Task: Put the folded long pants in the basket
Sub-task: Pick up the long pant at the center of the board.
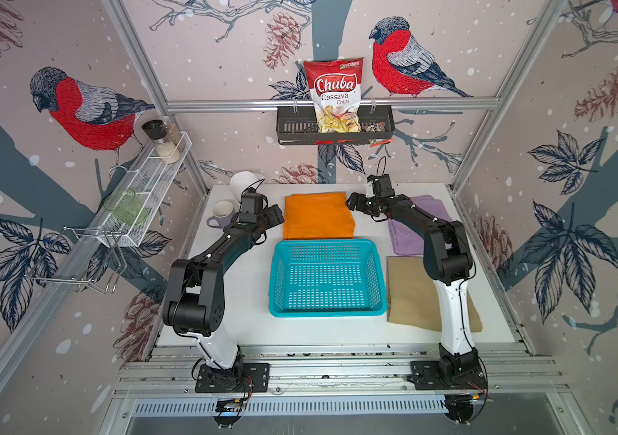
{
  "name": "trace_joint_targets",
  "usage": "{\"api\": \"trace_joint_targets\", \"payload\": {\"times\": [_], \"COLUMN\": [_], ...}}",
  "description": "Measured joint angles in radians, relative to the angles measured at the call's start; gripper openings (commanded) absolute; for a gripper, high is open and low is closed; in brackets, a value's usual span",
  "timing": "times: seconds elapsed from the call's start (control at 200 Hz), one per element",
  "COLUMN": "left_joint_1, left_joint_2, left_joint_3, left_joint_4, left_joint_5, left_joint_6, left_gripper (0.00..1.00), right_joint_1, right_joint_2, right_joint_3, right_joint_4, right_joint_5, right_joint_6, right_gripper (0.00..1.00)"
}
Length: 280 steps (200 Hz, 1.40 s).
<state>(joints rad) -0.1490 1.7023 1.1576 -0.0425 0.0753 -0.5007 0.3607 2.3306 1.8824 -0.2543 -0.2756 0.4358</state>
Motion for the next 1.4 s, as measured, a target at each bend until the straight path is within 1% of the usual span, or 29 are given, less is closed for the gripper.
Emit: {"api": "trace_joint_targets", "payload": {"times": [0.11, 0.2, 0.25, 0.34, 0.41, 0.455, 0.5, 0.58, 0.65, 0.83, 0.93, 1.0, 1.105, 1.205, 1.346, 1.401], "left_joint_1": [0.0, 0.0, 0.0, 0.0, 0.0, 0.0, 0.0, 0.0, 0.0, 0.0, -0.001, -0.003, -0.011, -0.023, -0.048, -0.057], "left_joint_2": [0.008, 0.021, 0.026, 0.029, 0.03, 0.032, 0.033, 0.037, 0.047, 0.13, 0.209, 0.27, 0.359, 0.423, 0.501, 0.525], "left_joint_3": [0.001, 0.011, 0.016, 0.02, 0.022, 0.026, 0.028, 0.033, 0.044, 0.134, 0.209, 0.268, 0.344, 0.385, 0.436, 0.45], "left_joint_4": [-0.015, -0.033, -0.043, -0.045, -0.045, -0.047, -0.047, -0.048, -0.051, -0.068, -0.083, -0.086, -0.093, -0.11, -0.144, -0.148], "left_joint_5": [0.004, 0.01, 0.014, 0.026, 0.028, 0.029, 0.03, 0.034, 0.04, 0.086, 0.125, 0.151, 0.179, 0.187, 0.196, 0.2], "left_joint_6": [-0.018, -0.018, -0.018, -0.018, -0.017, -0.016, -0.015, -0.014, -0.011, 0.003, 0.003, 0.0, -0.02, -0.026, -0.042, -0.037], "left_gripper": [0.83, 0.83, 0.83, 0.83, 0.83, 0.83, 0.83, 0.83, 0.84, 0.83, 0.82, 0.8, 0.79, 0.78, 0.73, 0.69], "right_joint_1": [0.005, 0.006, 0.008, 0.019, 0.034, 0.041, 0.045, 0.046, 0.043, 0.031, 0.024, 0.017, 0.014, 0.014, 0.014, 0.014], "right_joint_2": [0.056, 0.08, 0.09, 0.109, 0.121, 0.126, 0.132, 0.147, 0.159, 0.147, 0.114, 0.096, 0.088, 0.085, 0.076, 0.075], "right_joint_3": [0.016, 0.02, 0.024, 0.034, 0.034, 0.032, 0.03, 0.028, 0.025, -0.018, -0.071, -0.097, -0.108, -0.114, -0.136, -0.142], "right_joint_4": [-0.012, -0.002, 0.008, 0.038, 0.067, 0.085, 0.104, 0.131, 0.152, 0.206, 0.221, 0.221, 0.221, 0.223, 0.243, 0.251], "right_joint_5": [-0.028, -0.05, -0.064, -0.082, -0.097, -0.105, -0.113, -0.126, -0.147, -0.167, -0.168, -0.168, -0.167, -0.167, -0.168, -0.168], "right_joint_6": [0.042, 0.062, 0.065, 0.079, 0.092, 0.102, 0.117, 0.145, 0.178, 0.218, 0.221, 0.221, 0.22, 0.22, 0.221, 0.222], "right_gripper": [0.86, 0.79, 0.77, 0.68, 0.65, 0.59, 0.49, 0.18, 0.0, 0.0, 0.0, 0.0, 0.0, 0.0, 0.0, 0.0]}}
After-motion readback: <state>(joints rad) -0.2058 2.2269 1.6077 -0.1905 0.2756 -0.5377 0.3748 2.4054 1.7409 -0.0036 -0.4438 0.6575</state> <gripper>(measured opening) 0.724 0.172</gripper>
